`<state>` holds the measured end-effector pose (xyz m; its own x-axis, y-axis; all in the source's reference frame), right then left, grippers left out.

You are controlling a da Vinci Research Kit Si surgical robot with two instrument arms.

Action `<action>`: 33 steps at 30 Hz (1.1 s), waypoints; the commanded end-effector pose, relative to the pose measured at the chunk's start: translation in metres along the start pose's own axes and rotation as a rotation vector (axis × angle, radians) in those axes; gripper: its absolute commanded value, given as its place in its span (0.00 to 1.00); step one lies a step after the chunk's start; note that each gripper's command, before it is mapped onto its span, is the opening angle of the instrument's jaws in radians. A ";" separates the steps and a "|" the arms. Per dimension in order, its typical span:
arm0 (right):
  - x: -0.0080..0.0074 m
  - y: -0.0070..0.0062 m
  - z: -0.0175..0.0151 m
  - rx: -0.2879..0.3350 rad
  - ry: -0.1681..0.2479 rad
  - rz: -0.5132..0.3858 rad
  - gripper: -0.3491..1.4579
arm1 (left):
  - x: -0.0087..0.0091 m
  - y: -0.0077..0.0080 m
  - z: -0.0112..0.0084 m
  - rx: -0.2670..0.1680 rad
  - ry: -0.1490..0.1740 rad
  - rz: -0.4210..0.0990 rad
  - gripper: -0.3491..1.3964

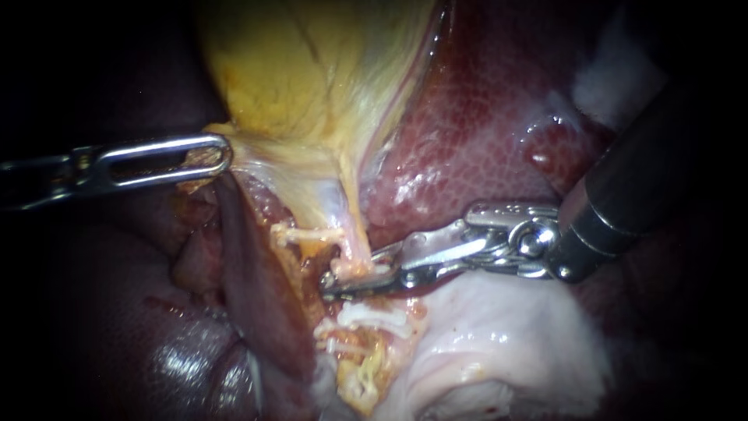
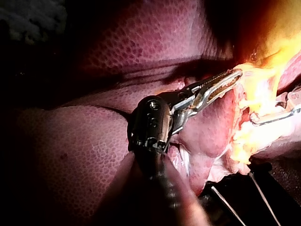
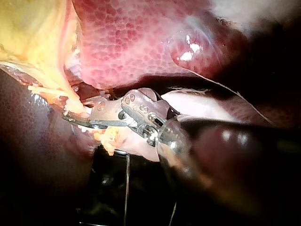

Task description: Going back third clip right tube

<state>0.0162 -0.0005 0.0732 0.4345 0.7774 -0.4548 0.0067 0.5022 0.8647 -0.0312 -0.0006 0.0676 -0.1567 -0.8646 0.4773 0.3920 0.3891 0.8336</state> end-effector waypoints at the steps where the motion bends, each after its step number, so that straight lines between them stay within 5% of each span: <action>1: 0.0001 0.0000 -0.0001 0.002 0.004 0.000 0.00 | 0.0000 0.0000 0.0000 -0.001 0.000 0.000 0.00; 7: 0.0002 -0.0001 -0.0002 -0.009 0.014 0.002 0.05 | 0.0000 -0.0001 -0.0001 -0.002 0.000 0.000 0.00; 11: 0.0007 0.0004 0.0004 -0.075 0.044 -0.052 0.51 | 0.0000 -0.0001 -0.0001 -0.001 0.000 0.000 0.00; 26: -0.0001 0.0002 -0.0039 -0.080 0.038 -0.120 0.52 | 0.0001 -0.0001 -0.0002 -0.001 0.000 0.000 0.00; 33: 0.0018 -0.0027 -0.0098 -0.102 0.055 -0.180 0.52 | 0.0005 -0.0001 -0.0002 -0.003 -0.002 0.003 0.00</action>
<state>0.0076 0.0037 0.0670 0.3781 0.6862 -0.6214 -0.0137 0.6753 0.7374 -0.0312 -0.0011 0.0677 -0.1578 -0.8630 0.4800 0.3952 0.3902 0.8316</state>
